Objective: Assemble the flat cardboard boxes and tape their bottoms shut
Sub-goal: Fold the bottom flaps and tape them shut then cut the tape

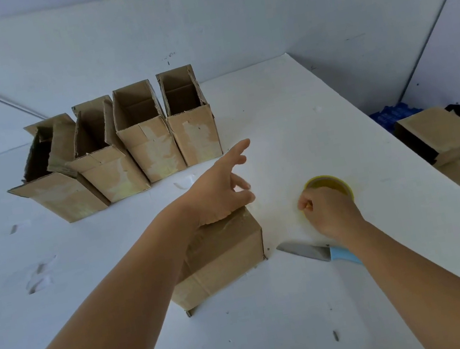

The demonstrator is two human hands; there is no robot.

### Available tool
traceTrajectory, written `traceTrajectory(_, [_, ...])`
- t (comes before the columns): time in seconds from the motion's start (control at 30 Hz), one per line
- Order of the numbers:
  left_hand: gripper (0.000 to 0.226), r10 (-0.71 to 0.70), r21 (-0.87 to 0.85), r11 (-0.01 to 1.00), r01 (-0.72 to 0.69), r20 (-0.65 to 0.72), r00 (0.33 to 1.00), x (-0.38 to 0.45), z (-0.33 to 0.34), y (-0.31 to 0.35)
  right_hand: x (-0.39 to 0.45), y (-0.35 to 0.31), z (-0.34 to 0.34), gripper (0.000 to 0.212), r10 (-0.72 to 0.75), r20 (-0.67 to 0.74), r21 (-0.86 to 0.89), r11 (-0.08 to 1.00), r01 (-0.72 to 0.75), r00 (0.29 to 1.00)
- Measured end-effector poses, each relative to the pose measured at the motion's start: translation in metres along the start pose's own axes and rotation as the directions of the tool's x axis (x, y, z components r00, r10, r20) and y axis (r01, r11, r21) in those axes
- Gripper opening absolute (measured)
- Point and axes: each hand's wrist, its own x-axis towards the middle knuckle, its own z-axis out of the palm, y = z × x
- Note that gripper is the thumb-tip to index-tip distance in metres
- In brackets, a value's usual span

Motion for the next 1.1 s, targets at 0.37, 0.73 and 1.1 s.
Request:
traceTrajectory(0.37, [0.083, -0.044, 0.344, 0.914, 0.214, -0.440, 0.897, -0.023, 0.014, 0.007, -0.034, -0.062, -0.034, 0.056, 0.017, 0.155, 0.754, 0.644, -0.129, 0.988])
traceTrajectory(0.73, [0.011, 0.005, 0.324, 0.914, 0.243, -0.608, 0.794, -0.043, 0.022, 0.009, -0.044, -0.102, -0.008, 0.025, 0.048, 0.295, 0.921, 0.253, -0.297, 0.954])
traceTrajectory(1.1, [0.014, 0.098, 0.449, 0.870, 0.205, -0.565, 0.819, -0.060, 0.031, -0.006, -0.051, -0.104, 0.015, 0.031, 0.177, 0.295, 0.780, 0.523, -0.344, 0.939])
